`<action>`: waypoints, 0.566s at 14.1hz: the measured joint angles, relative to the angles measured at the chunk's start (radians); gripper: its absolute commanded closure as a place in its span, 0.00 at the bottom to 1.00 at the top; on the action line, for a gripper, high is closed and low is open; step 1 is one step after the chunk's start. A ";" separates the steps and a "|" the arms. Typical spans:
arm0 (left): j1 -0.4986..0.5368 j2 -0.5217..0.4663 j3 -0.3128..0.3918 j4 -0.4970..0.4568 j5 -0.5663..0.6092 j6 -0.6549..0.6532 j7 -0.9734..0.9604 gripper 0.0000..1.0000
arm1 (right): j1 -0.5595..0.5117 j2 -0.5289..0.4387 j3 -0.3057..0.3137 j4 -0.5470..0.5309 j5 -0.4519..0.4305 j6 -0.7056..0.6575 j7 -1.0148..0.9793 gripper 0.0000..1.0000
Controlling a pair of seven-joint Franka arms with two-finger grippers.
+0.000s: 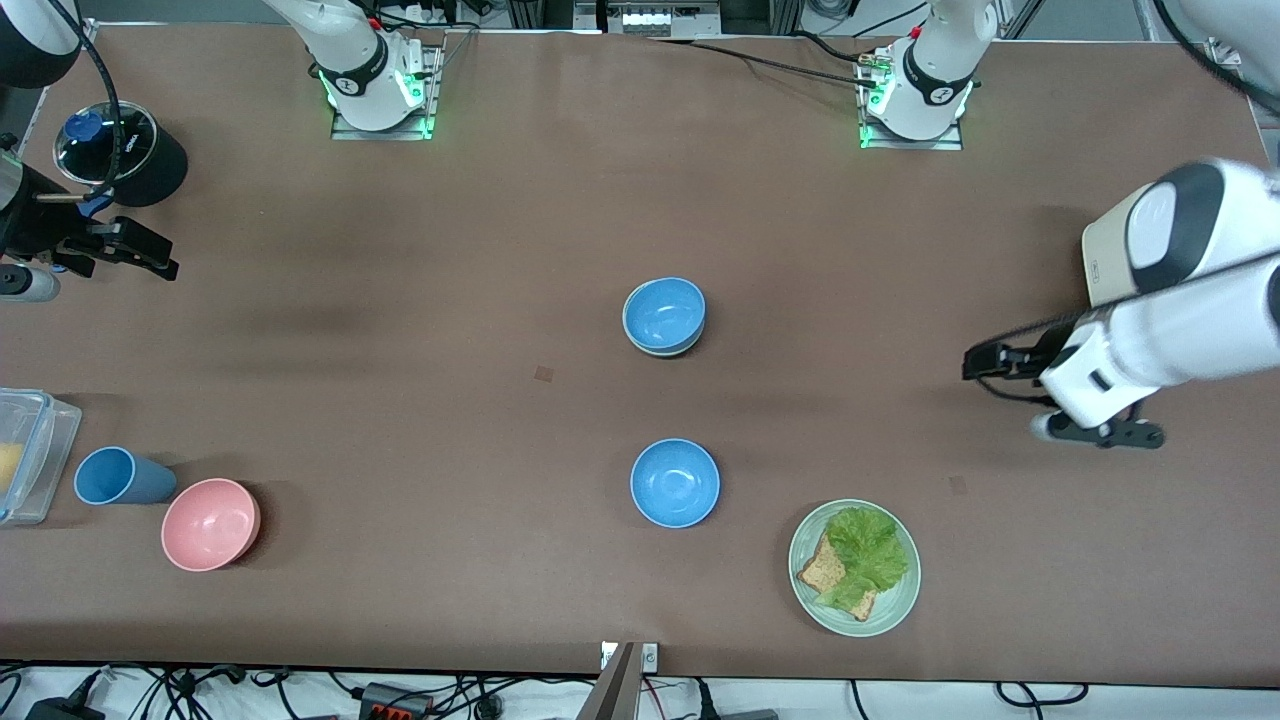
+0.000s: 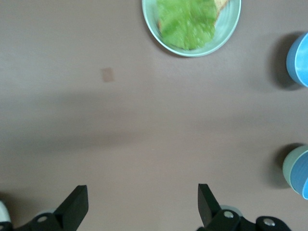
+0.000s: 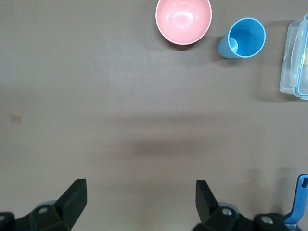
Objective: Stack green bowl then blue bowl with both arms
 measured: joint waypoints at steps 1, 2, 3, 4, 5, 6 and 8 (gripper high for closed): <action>-0.100 -0.043 0.132 0.000 -0.012 -0.005 0.021 0.00 | 0.000 0.000 0.000 0.000 0.000 0.000 0.000 0.00; -0.178 -0.079 0.246 0.000 -0.018 -0.013 0.043 0.00 | 0.000 0.000 0.000 0.000 0.000 0.000 0.000 0.00; -0.234 -0.108 0.341 0.001 -0.024 -0.035 0.064 0.00 | 0.000 0.000 0.000 0.000 0.000 0.000 0.000 0.00; -0.252 -0.127 0.390 0.003 -0.027 -0.066 0.080 0.00 | 0.000 0.000 0.000 0.000 0.000 0.000 0.000 0.00; -0.248 -0.135 0.412 0.010 -0.029 -0.086 0.092 0.00 | 0.000 0.000 0.000 0.000 0.000 0.001 0.000 0.00; -0.244 -0.137 0.422 0.018 -0.030 -0.096 0.098 0.00 | 0.000 0.000 0.000 0.000 0.000 0.001 0.000 0.00; -0.243 -0.135 0.423 0.022 -0.031 -0.099 0.098 0.00 | 0.000 0.000 0.000 0.000 0.000 0.002 0.000 0.00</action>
